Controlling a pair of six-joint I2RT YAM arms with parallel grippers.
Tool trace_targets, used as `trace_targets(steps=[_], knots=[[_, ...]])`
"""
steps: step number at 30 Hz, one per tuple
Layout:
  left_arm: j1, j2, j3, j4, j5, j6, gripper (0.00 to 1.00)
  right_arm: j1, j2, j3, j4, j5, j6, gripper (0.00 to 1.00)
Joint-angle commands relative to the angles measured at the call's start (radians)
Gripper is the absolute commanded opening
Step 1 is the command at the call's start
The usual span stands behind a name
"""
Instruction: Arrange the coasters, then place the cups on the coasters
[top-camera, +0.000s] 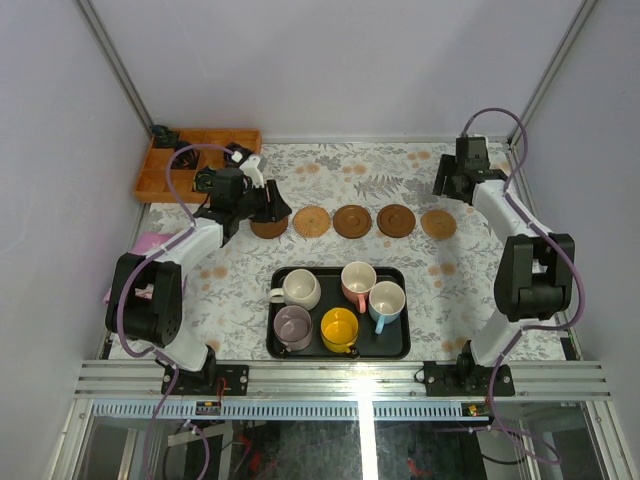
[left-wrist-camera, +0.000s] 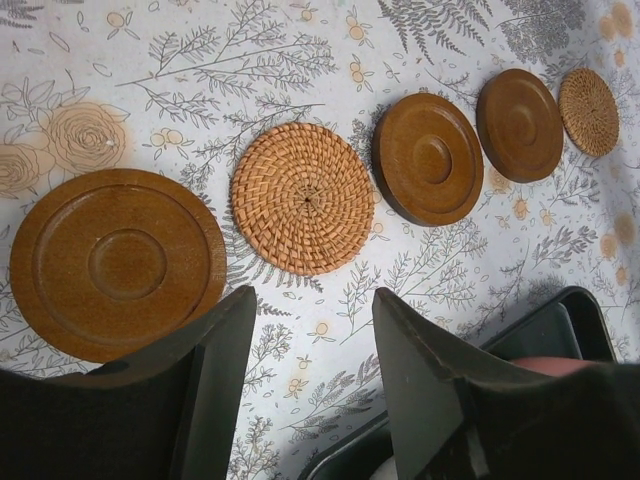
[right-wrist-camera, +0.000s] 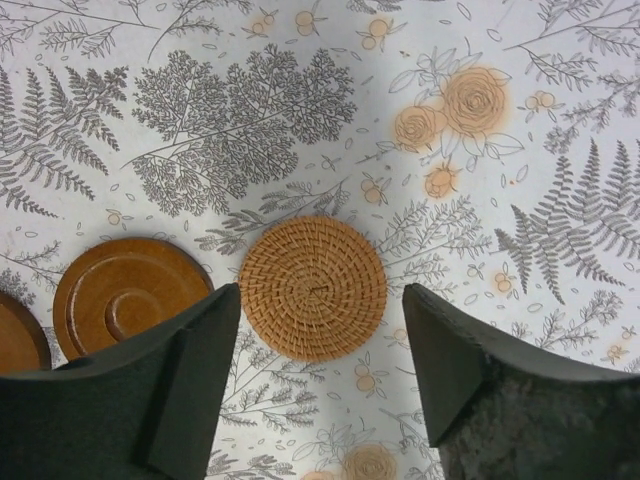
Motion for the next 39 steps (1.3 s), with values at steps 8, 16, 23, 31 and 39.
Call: trace_targets(steps=[8,16,23,31,39], knots=[[0.010,-0.143,-0.050,0.023,0.026,0.081,0.99,0.005,-0.270,-0.158,0.106,0.135,-0.007,0.89],[0.011,-0.270,-0.149,0.023,-0.056,0.039,1.00,0.005,-0.516,-0.342,0.173,0.303,-0.011,0.92],[0.012,-0.357,-0.178,-0.041,-0.155,0.008,1.00,0.005,-0.630,-0.399,0.061,0.344,0.030,0.94],[0.010,-0.505,-0.282,-0.028,-0.198,-0.001,1.00,0.005,-0.731,-0.492,-0.045,0.186,0.066,0.94],[0.011,-0.601,-0.350,-0.052,-0.194,-0.029,1.00,0.023,-0.804,-0.585,-0.139,-0.048,0.170,0.90]])
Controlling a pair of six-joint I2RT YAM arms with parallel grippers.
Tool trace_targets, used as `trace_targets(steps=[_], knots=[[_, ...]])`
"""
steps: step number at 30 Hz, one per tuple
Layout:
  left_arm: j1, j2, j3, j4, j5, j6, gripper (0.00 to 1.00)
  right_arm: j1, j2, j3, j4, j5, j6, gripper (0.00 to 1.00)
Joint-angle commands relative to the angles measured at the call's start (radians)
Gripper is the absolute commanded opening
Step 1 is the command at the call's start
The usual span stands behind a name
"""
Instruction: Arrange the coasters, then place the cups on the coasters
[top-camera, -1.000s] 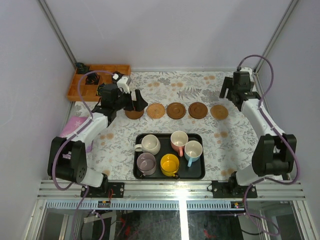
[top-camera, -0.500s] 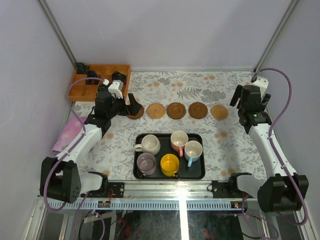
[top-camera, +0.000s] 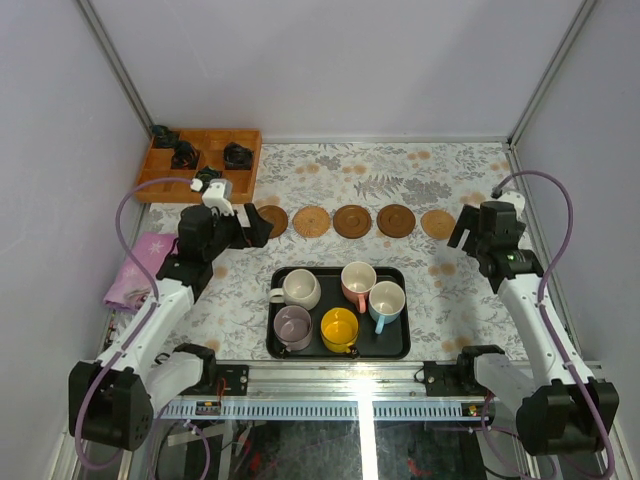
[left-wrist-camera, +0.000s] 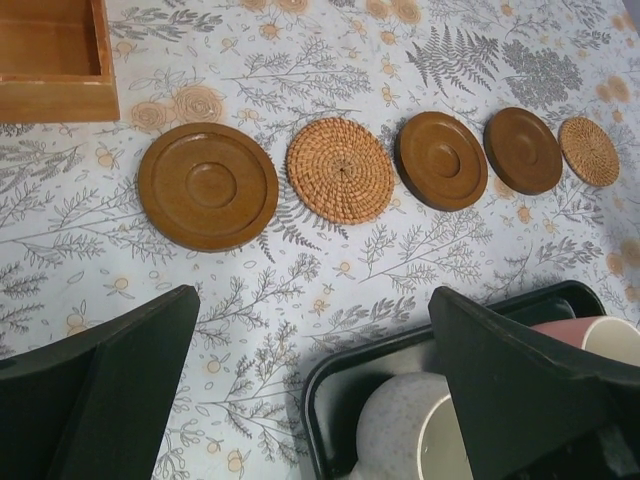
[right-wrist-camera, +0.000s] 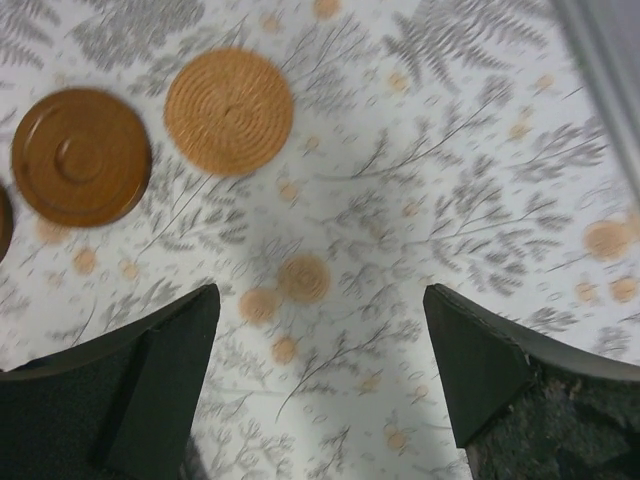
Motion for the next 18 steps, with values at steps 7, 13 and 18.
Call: trace_targets(steps=[7,13,18], knots=[[0.006,-0.101,-0.135,0.070,0.010,-0.086,1.00,0.288,-0.151,-0.081,-0.172,-0.149,0.136,0.94],[0.006,-0.005,-0.087,0.081,0.009,-0.066,1.00,0.363,-0.210,-0.090,-0.224,-0.251,0.125,0.99],[0.005,0.036,-0.056,0.087,0.029,-0.071,1.00,0.431,-0.206,-0.076,-0.263,-0.258,0.153,1.00]])
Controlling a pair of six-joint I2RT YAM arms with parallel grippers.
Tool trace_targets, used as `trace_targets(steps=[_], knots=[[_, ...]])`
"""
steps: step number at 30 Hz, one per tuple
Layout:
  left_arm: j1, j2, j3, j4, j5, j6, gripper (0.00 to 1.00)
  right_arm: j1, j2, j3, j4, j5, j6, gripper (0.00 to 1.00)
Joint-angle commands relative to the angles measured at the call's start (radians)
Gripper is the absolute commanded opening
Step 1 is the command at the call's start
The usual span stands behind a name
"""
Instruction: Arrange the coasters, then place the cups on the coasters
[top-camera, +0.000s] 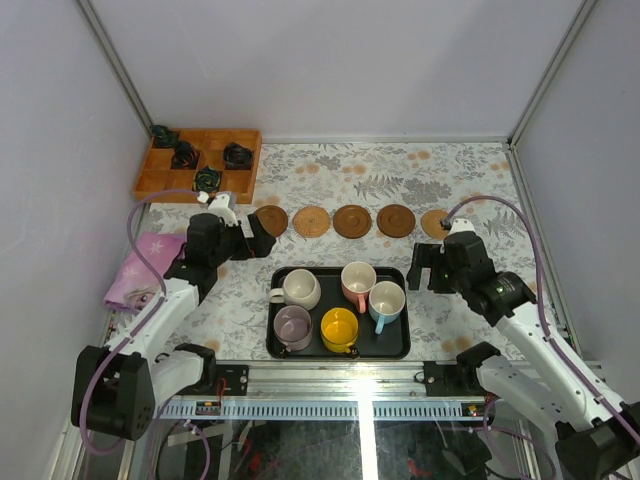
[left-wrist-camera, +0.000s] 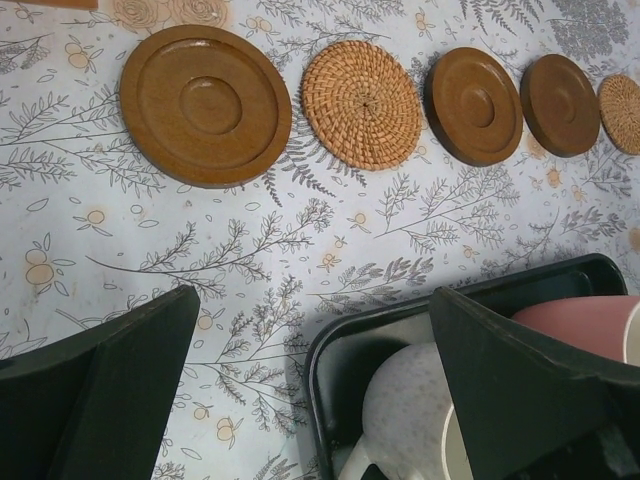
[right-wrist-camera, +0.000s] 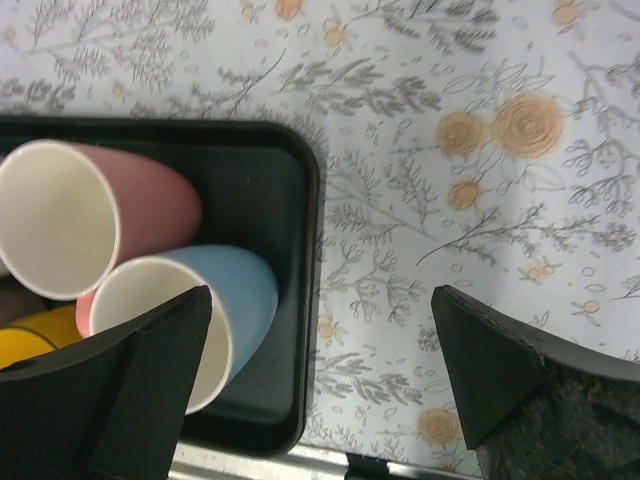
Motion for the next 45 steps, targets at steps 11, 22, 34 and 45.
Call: trace_targets(steps=[11,22,34,45], knots=[[0.006,0.065,0.107,0.019,0.047,0.044,1.00,0.312,-0.069,-0.009,-0.057,0.085,0.206,0.99],[0.007,0.001,0.086,-0.006,0.046,0.079,1.00,0.704,0.129,0.023,-0.027,0.334,0.404,0.99],[0.006,0.006,0.083,-0.011,0.098,0.107,1.00,0.839,0.396,0.126,-0.240,0.516,0.714,0.99],[0.006,0.024,0.085,0.004,0.104,0.105,1.00,0.844,0.362,0.074,-0.268,0.557,0.854,0.73]])
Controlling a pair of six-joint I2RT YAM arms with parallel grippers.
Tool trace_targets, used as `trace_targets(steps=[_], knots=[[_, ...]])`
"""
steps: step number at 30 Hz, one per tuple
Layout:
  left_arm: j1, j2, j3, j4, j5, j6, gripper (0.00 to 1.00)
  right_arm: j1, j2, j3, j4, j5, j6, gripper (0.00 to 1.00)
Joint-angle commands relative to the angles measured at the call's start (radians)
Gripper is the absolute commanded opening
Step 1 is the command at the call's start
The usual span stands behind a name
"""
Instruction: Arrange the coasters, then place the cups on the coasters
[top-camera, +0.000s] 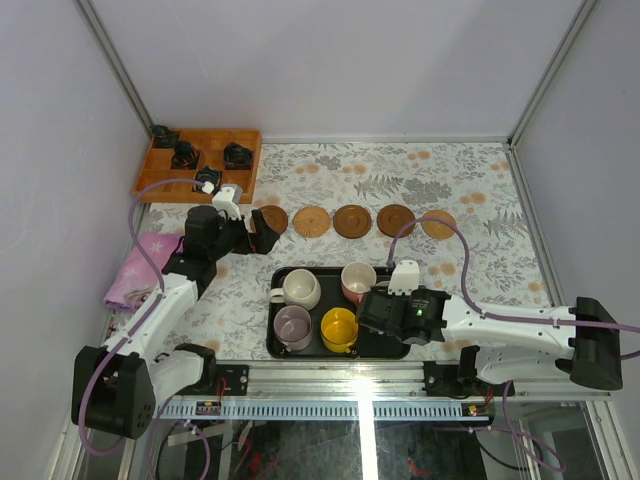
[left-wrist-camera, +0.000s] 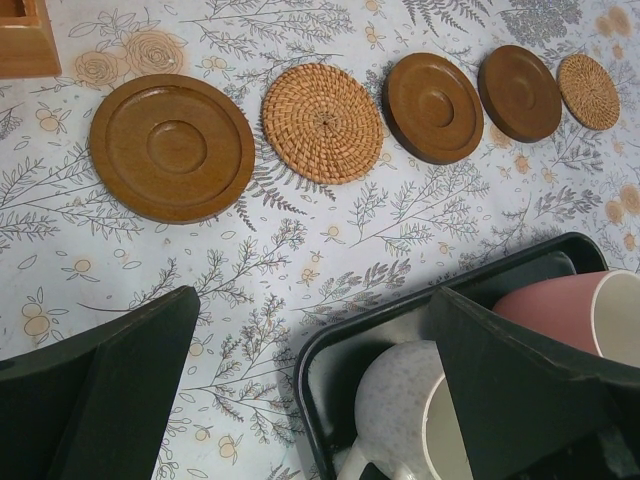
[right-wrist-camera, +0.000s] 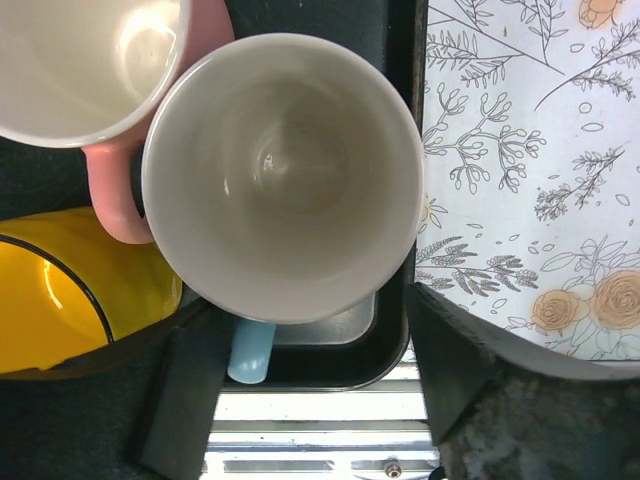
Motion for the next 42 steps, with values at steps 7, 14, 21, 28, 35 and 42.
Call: trace_targets(steps=[7,14,21,28,35,42], knots=[[0.006,0.001,0.001,0.034,0.016,0.019,1.00,0.008,-0.033,-0.025,-0.003,0.041,0.079,0.57],[0.006,-0.008,-0.006,0.035,0.013,0.021,1.00,0.009,-0.019,-0.059,0.054,0.015,0.076,0.55],[0.006,-0.007,-0.007,0.039,0.010,0.022,1.00,0.008,-0.009,-0.072,0.079,0.027,0.077,0.50],[0.006,-0.004,-0.007,0.036,0.007,0.021,1.00,0.008,-0.001,-0.081,0.082,0.028,0.078,0.21],[0.007,0.001,-0.007,0.037,0.007,0.021,1.00,0.008,0.007,-0.034,-0.019,0.047,0.121,0.00],[0.006,-0.008,-0.009,0.033,-0.010,0.027,1.00,0.008,-0.054,0.033,-0.111,0.169,0.159,0.00]])
